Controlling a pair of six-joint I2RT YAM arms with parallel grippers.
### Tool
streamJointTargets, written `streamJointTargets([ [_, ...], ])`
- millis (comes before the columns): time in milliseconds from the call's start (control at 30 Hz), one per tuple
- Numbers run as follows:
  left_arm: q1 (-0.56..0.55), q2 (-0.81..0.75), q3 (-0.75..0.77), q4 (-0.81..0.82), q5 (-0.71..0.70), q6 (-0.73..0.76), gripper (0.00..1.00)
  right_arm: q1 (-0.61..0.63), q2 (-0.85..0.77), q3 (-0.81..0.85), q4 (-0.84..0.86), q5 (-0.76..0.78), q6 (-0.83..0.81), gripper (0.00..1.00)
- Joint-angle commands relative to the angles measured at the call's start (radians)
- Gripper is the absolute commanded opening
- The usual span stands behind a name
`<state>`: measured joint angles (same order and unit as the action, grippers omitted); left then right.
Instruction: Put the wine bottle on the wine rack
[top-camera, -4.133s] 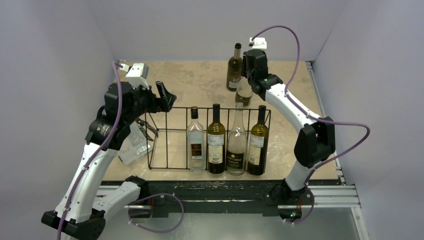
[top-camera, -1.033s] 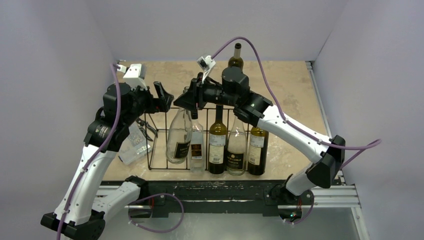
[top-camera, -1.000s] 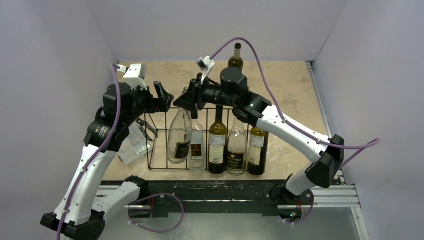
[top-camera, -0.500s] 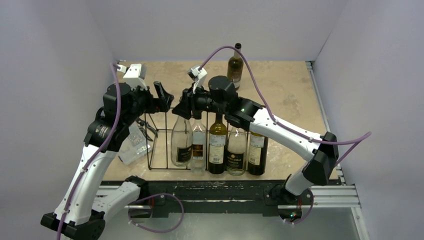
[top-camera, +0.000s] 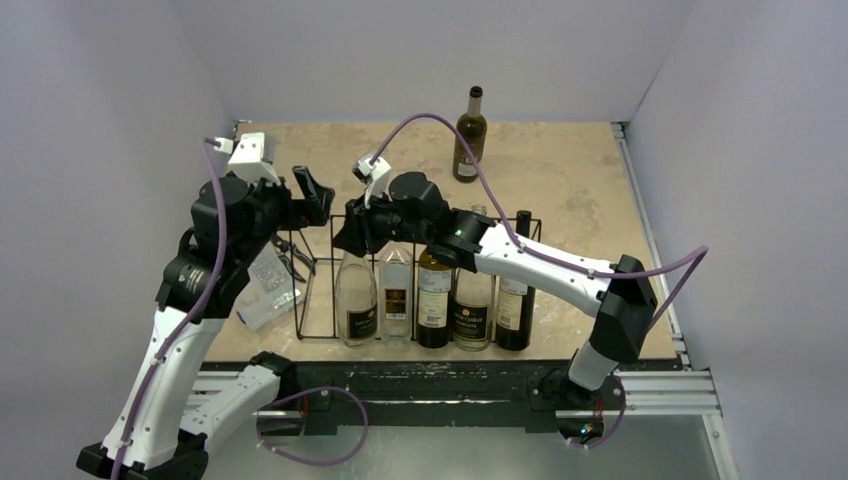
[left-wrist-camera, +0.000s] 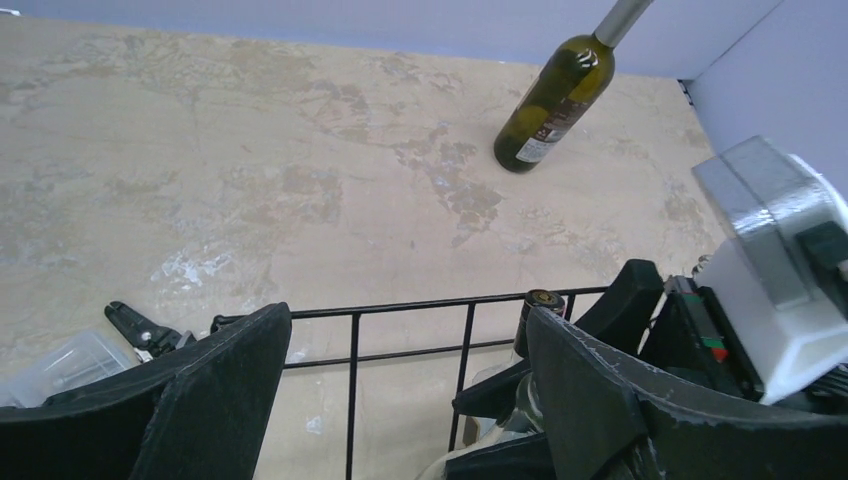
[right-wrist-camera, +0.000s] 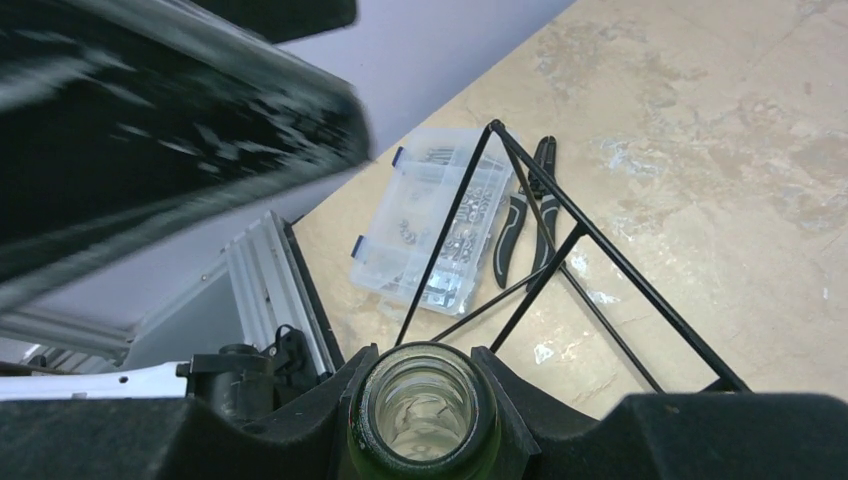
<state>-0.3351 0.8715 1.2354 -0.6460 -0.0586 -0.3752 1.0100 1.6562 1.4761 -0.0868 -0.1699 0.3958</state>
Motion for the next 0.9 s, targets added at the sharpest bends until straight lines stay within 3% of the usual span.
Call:
streamJointTargets([
  [0, -0.004, -0.060, -0.010, 0.047, -0.068, -0.002, 0.87, 0.009, -0.029, 0.040, 0.179, 0.009, 0.034, 0.00],
  [867, -0.002, -0.067, 0.004, 0.048, -0.087, -0.048, 0.95, 0.028, 0.086, 0.044, 0.146, 0.034, 0.015, 0.00],
])
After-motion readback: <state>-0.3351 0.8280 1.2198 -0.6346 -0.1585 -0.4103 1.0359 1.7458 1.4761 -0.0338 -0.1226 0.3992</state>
